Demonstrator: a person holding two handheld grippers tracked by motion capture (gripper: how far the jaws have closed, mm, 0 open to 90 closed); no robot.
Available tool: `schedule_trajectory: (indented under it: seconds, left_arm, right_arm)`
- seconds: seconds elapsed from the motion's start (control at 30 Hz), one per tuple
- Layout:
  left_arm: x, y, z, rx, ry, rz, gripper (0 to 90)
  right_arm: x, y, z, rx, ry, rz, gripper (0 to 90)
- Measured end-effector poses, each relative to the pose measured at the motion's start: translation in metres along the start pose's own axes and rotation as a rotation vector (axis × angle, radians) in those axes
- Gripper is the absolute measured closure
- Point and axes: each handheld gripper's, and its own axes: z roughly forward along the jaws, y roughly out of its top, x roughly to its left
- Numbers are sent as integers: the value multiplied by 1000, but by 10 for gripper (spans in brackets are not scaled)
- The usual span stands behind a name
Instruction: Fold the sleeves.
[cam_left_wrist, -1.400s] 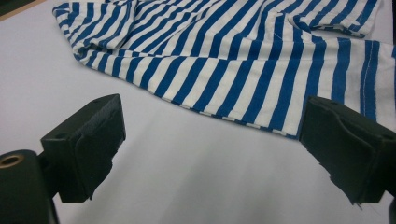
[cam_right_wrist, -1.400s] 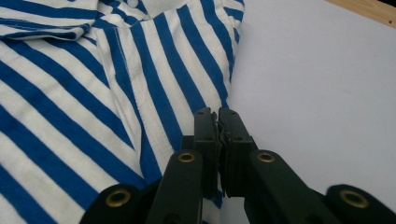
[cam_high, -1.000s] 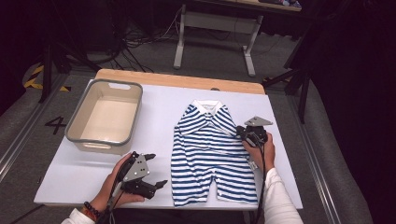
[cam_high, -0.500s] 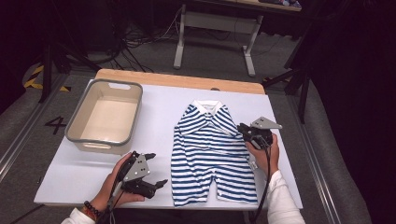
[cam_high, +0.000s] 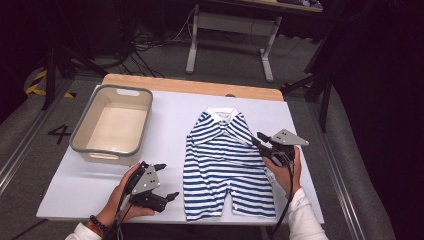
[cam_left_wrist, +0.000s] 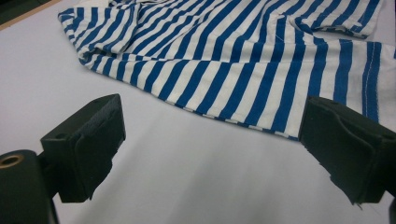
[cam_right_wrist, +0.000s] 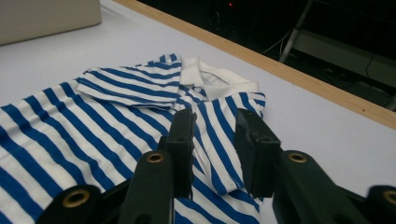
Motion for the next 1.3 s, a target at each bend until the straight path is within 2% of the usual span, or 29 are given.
schedule_trajectory:
  seconds: [0.1, 0.4, 0.63, 0.77, 1.3]
  left_arm:
    - [-1, 0, 0, -2, 0, -3, 83]
    - [-1, 0, 1, 0, -2, -2, 82]
    - [-2, 0, 1, 2, 4, 6, 81]
    - [-2, 1, 0, 5, 4, 9, 80]
    - [-1, 1, 0, -1, 10, 11, 79]
  right_arm:
    - [5, 0, -5, -16, 25, -8, 620]
    - [22, 1, -15, -39, 59, -57, 497]
    - [32, -2, -20, -56, 56, -84, 393]
    - [36, -4, -23, -63, 57, -79, 339]
    - [47, -15, -34, -68, 68, -120, 236]
